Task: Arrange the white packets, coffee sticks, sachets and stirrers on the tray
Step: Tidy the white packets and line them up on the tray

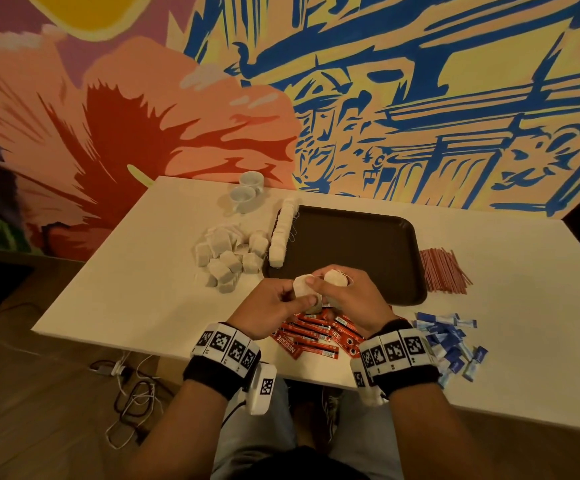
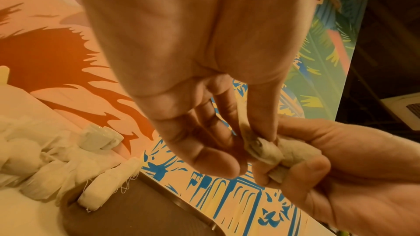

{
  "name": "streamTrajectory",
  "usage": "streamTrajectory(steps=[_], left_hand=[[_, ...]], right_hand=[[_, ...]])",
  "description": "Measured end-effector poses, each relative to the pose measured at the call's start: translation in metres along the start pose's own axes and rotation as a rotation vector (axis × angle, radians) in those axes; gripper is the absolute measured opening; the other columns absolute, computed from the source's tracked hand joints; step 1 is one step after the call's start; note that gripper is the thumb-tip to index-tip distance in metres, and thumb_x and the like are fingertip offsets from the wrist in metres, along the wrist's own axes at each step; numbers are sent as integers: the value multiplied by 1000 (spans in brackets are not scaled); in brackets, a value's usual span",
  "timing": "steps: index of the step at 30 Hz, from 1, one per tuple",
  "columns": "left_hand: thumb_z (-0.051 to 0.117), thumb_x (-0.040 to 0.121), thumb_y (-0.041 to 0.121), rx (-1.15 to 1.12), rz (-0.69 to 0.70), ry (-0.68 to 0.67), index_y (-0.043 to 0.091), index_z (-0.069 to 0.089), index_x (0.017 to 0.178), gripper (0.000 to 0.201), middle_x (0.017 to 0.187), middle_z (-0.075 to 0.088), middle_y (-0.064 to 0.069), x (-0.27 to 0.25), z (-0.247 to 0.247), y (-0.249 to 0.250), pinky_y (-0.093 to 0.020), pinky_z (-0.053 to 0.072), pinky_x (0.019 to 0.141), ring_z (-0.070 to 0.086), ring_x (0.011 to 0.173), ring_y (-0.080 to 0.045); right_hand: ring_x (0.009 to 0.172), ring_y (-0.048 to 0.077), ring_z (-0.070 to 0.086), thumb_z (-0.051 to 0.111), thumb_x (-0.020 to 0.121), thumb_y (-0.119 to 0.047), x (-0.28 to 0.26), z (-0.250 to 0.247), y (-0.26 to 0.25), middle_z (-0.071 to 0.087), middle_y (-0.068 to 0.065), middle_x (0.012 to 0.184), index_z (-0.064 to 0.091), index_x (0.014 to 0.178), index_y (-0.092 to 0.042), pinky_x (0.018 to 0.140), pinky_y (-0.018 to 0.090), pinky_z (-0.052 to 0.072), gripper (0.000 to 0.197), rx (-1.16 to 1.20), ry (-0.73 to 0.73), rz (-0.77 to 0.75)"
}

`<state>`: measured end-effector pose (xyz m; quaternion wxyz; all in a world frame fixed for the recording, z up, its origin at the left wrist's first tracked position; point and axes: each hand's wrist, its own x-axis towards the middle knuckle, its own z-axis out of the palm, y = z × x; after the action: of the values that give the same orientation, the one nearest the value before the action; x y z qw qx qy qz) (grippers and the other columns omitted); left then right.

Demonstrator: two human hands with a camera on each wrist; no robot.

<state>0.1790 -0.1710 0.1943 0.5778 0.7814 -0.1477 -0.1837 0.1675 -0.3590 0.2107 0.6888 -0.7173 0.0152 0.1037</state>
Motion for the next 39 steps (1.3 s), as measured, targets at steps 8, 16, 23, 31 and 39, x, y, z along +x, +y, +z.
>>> streamTrajectory(steps=[8, 16, 23, 31, 39], left_hand=[[72, 91, 33, 126, -46, 4, 20, 77, 98, 16, 85, 76, 0, 4, -9, -3, -35, 55, 77, 71, 78, -14], [75, 89, 28, 129, -33, 299, 19, 77, 99, 14, 80, 74, 9, 36, -71, 8, -15, 51, 59, 65, 66, 0], [70, 87, 26, 413, -80, 371, 23, 74, 91, 6, 83, 70, 6, 104, -104, -9, -25, 46, 66, 62, 75, -13], [56, 94, 21, 919, -252, 51, 16, 72, 113, 26, 119, 68, -8, 166, -88, -65, -28, 44, 84, 63, 107, -28], [72, 86, 22, 1033, -356, -72, 26, 74, 106, 20, 116, 70, -4, 195, -83, -92, -31, 52, 89, 66, 105, -26]], right_hand=[[63, 18, 64, 70, 95, -32, 1, -2, 0, 70, 9, 85, 72, 103, -14, 54, 28, 52, 19, 45, 74, 42], [74, 14, 60, 62, 100, -35, 9, -16, 0, 64, 9, 88, 70, 103, -13, 51, 23, 51, 24, 91, 292, 101], [63, 8, 59, 55, 103, -41, 13, -16, 6, 63, 2, 79, 70, 104, -16, 54, 20, 50, 29, -7, 235, 138], [60, 16, 59, 56, 102, -43, 23, -19, 19, 63, 2, 73, 71, 103, -13, 62, 30, 52, 34, 21, 199, 201], [65, 19, 62, 57, 102, -44, 23, -28, 28, 65, 6, 75, 70, 98, -12, 63, 28, 55, 35, 75, 201, 278]])
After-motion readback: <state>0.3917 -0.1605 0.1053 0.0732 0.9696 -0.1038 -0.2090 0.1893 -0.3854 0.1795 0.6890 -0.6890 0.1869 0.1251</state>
